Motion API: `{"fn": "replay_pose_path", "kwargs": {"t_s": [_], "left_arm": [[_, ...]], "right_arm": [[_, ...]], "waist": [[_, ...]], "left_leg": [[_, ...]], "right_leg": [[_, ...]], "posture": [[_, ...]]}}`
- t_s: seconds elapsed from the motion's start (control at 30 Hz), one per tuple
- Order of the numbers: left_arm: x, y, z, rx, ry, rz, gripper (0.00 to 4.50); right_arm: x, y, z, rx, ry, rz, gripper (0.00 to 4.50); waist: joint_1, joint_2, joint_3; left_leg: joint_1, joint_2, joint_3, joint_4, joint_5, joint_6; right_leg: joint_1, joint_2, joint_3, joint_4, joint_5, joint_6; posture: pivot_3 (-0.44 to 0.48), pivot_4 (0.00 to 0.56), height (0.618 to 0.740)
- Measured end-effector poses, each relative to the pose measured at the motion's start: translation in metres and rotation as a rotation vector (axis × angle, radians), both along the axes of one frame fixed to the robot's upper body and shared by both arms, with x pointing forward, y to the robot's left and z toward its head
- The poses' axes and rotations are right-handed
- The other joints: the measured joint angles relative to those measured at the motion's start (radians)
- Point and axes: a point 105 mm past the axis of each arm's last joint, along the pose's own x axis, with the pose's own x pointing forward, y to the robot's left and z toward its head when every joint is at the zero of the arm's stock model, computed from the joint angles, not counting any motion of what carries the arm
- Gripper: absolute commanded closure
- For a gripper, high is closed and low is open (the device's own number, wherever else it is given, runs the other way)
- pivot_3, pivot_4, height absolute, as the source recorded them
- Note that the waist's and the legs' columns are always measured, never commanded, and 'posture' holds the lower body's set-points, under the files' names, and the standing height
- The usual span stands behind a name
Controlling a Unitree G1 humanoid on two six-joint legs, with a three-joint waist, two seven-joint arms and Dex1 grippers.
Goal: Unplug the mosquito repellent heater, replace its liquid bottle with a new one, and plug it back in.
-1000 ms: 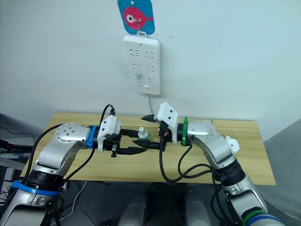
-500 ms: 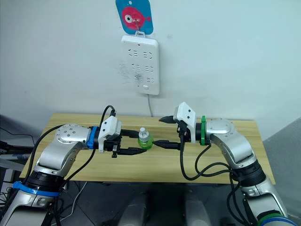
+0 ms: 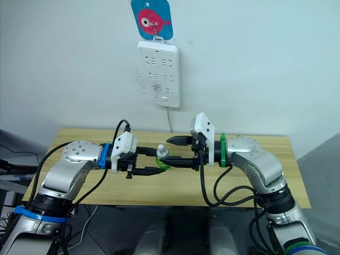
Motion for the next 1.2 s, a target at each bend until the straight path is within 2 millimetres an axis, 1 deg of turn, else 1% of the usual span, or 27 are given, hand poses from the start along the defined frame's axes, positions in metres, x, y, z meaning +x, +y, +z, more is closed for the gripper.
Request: {"fn": "replay_pose_path", "kwargs": {"t_s": [0.1, 0.2, 0.33, 0.43, 0.67, 0.73, 0.87, 0.93, 1.0, 1.07, 1.1, 1.13, 1.17, 1.2], "left_arm": [[0.000, 0.000, 0.000, 0.000, 0.000, 0.000, 2.29], [0.000, 0.000, 0.000, 0.000, 0.000, 0.000, 2.29], [0.000, 0.000, 0.000, -0.001, 0.000, 0.000, 2.29], [-0.001, -0.001, -0.001, -0.003, 0.003, -0.002, 2.29], [-0.003, -0.001, -0.003, -0.005, 0.009, 0.002, 2.29], [-0.003, -0.001, -0.005, -0.005, 0.013, 0.008, 2.29], [-0.003, 0.001, -0.007, -0.009, 0.017, 0.026, 2.29], [-0.004, 0.003, -0.011, -0.011, 0.028, 0.040, 2.29], [-0.005, 0.005, -0.014, -0.012, 0.032, 0.055, 2.29], [-0.004, 0.007, -0.015, -0.015, 0.021, 0.072, 2.29], [-0.004, 0.008, -0.016, -0.017, 0.018, 0.081, 2.29], [-0.004, 0.010, -0.017, -0.021, 0.015, 0.094, 2.29], [-0.003, 0.013, -0.017, -0.024, 0.011, 0.108, 2.29], [-0.003, 0.014, -0.017, -0.025, 0.011, 0.120, 2.29]], "right_arm": [[0.001, 0.004, 0.004, 0.010, -0.011, -0.003, 1.24], [0.001, 0.009, 0.004, 0.020, -0.006, -0.001, 1.81], [0.002, 0.012, -0.001, 0.012, 0.008, 0.004, 3.22], [0.003, 0.012, -0.001, 0.011, 0.005, 0.003, 4.18], [0.001, 0.013, 0.001, 0.023, 0.028, 0.021, 4.20], [0.000, 0.014, 0.013, 0.065, 0.036, 0.043, 4.20], [-0.007, 0.017, 0.053, 0.148, -0.012, 0.095, 4.20], [-0.006, 0.014, 0.068, 0.184, -0.028, 0.084, 4.20], [0.002, 0.007, 0.077, 0.219, -0.026, 0.017, 4.20], [0.014, 0.001, 0.075, 0.216, -0.039, -0.079, 4.20], [0.024, -0.004, 0.067, 0.195, -0.090, -0.165, 4.20], [0.035, -0.011, 0.054, 0.171, -0.126, -0.254, 4.20], [0.048, -0.019, 0.036, 0.139, -0.132, -0.344, 4.20], [0.060, -0.029, 0.014, 0.111, -0.124, -0.440, 4.20]], "waist": [[0.000, 0.000, 0.000], [0.000, 0.000, 0.000], [-0.001, 0.000, 0.000], [-0.001, 0.000, 0.000], [-0.001, 0.000, 0.000], [-0.001, 0.000, 0.000], [-0.006, 0.000, 0.000], [-0.008, 0.000, 0.000], [-0.006, 0.000, 0.000], [-0.005, 0.000, 0.000], [-0.005, 0.000, -0.001], [-0.005, 0.000, -0.002], [-0.005, 0.000, -0.002], [-0.005, 0.000, -0.002]], "left_leg": [[0.000, 0.000, 0.000, 0.000, 0.000, 0.000], [0.000, 0.000, 0.000, 0.000, 0.000, 0.000], [0.000, 0.000, 0.000, 0.000, 0.000, 0.000], [0.000, 0.000, 0.000, 0.000, 0.000, 0.000], [0.000, 0.000, 0.000, 0.000, 0.000, 0.000], [0.000, 0.000, 0.000, 0.000, 0.000, 0.000], [0.000, 0.000, -0.001, 0.000, 0.000, 0.000], [0.000, 0.000, -0.001, 0.000, 0.000, 0.000], [0.000, 0.000, -0.001, 0.000, 0.000, 0.000], [0.000, 0.000, -0.001, 0.000, 0.000, 0.000], [0.000, 0.000, 0.000, 0.000, 0.000, 0.000], [0.000, 0.000, -0.001, -0.001, 0.000, 0.000], [0.000, 0.000, -0.001, -0.001, 0.000, 0.000], [0.000, 0.000, 0.001, -0.001, 0.000, 0.000]], "right_leg": [[0.000, 0.000, 0.000, 0.000, 0.000, 0.000], [0.000, 0.000, 0.000, 0.000, 0.000, 0.000], [0.000, 0.000, 0.000, 0.000, 0.000, 0.000], [0.000, 0.000, 0.000, 0.000, 0.000, 0.000], [0.000, 0.000, 0.000, 0.000, 0.000, 0.000], [0.000, 0.000, 0.000, 0.000, 0.000, 0.000], [0.000, 0.000, 0.000, 0.001, 0.000, 0.000], [0.000, 0.000, 0.000, 0.000, 0.000, 0.000], [0.000, 0.000, 0.000, 0.000, 0.000, 0.000], [0.000, 0.000, 0.001, 0.000, 0.000, 0.000], [0.000, 0.000, 0.001, 0.000, 0.000, 0.000], [0.000, 0.000, 0.001, -0.001, 0.000, 0.000], [0.000, 0.000, 0.001, -0.001, 0.000, 0.000], [0.000, 0.000, 0.001, -0.001, 0.000, 0.000]], "posture": [[0.042, 0.195, 0.740], [0.044, 0.198, 0.740], [0.045, 0.202, 0.740], [0.047, 0.204, 0.740], [0.049, 0.210, 0.740], [0.048, 0.211, 0.740], [0.048, 0.216, 0.740], [0.050, 0.217, 0.740], [0.050, 0.224, 0.740], [0.045, 0.226, 0.740], [0.041, 0.230, 0.740], [0.040, 0.232, 0.740], [0.044, 0.236, 0.740], [0.044, 0.236, 0.740]]}}
